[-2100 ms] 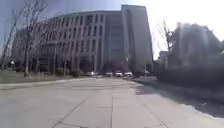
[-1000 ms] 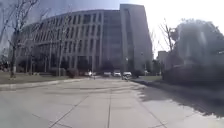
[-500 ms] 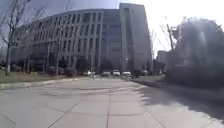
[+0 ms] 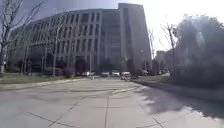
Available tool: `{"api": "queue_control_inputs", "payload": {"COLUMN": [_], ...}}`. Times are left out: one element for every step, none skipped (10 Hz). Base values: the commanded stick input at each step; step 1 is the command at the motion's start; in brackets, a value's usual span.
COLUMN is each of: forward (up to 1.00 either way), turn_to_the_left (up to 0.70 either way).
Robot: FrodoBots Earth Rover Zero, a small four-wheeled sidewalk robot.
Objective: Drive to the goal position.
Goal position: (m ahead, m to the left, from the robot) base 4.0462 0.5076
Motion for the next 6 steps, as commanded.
{"api": "queue_control_inputs", "payload": {"forward": [0.7, 0.7, 0.7, 0.7, 0.7, 0.7], "turn_to_the_left": [0.0, 0.0, 0.0, 0.0, 0.0, 0.0]}}
